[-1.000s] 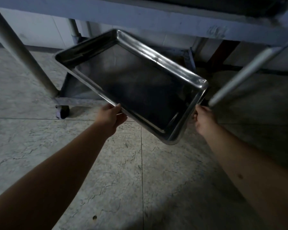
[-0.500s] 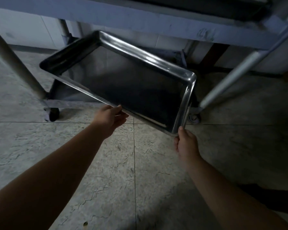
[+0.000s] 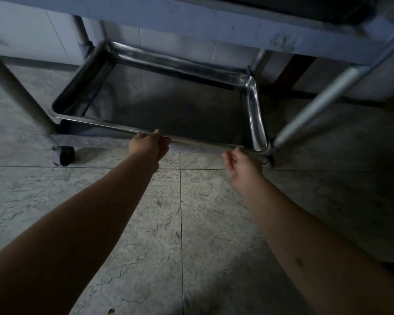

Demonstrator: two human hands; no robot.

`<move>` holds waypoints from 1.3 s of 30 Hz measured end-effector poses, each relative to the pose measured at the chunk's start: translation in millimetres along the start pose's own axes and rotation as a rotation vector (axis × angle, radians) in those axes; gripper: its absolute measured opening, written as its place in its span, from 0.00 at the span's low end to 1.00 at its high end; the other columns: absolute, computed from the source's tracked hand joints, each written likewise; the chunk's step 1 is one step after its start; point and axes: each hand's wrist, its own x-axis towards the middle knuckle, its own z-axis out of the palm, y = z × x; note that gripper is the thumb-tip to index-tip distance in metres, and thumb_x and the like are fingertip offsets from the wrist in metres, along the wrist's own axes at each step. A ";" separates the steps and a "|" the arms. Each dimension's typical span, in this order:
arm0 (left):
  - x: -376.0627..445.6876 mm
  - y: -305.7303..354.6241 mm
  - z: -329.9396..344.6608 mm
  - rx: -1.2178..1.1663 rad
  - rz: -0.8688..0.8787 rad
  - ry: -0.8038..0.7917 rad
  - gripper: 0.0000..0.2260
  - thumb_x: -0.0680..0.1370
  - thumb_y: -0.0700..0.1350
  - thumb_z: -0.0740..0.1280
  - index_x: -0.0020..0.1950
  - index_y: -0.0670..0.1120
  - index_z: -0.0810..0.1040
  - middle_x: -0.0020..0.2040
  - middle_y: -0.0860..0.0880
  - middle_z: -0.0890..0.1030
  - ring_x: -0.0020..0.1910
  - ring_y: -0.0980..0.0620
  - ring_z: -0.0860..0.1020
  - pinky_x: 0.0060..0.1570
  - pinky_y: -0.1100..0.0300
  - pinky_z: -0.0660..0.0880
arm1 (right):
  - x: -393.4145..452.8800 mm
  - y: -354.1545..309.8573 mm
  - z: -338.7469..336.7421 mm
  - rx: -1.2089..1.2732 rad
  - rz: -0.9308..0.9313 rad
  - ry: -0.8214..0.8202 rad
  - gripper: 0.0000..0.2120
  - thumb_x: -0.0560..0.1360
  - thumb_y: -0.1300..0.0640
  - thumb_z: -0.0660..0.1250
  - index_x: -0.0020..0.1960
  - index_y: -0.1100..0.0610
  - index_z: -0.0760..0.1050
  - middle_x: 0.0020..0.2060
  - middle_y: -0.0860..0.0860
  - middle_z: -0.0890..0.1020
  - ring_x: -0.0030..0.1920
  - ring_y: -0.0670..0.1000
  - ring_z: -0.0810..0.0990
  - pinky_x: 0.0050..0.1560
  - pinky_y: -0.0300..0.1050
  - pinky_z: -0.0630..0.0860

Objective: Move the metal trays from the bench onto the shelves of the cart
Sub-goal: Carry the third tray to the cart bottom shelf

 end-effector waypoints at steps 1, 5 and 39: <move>0.5 -1.6 1.2 0.025 0.001 0.008 0.04 0.81 0.43 0.68 0.51 0.44 0.77 0.46 0.43 0.84 0.41 0.53 0.85 0.43 0.59 0.84 | 2.0 -0.8 7.1 0.022 -0.012 0.012 0.07 0.79 0.57 0.67 0.49 0.62 0.77 0.44 0.55 0.84 0.40 0.48 0.84 0.32 0.36 0.78; 1.1 -1.2 9.8 0.051 -0.036 0.061 0.06 0.80 0.45 0.69 0.54 0.43 0.77 0.40 0.46 0.84 0.35 0.55 0.83 0.52 0.56 0.82 | 17.8 -13.3 18.5 -0.029 -0.019 0.000 0.11 0.81 0.54 0.62 0.49 0.61 0.76 0.43 0.52 0.83 0.40 0.46 0.83 0.34 0.35 0.78; 6.4 -38.1 -86.8 2.028 0.764 -0.007 0.43 0.72 0.77 0.43 0.81 0.56 0.41 0.82 0.43 0.37 0.80 0.39 0.43 0.74 0.35 0.55 | 2.6 46.2 -24.7 -1.942 -0.815 -0.256 0.50 0.67 0.22 0.52 0.78 0.44 0.35 0.77 0.49 0.30 0.77 0.54 0.32 0.75 0.66 0.46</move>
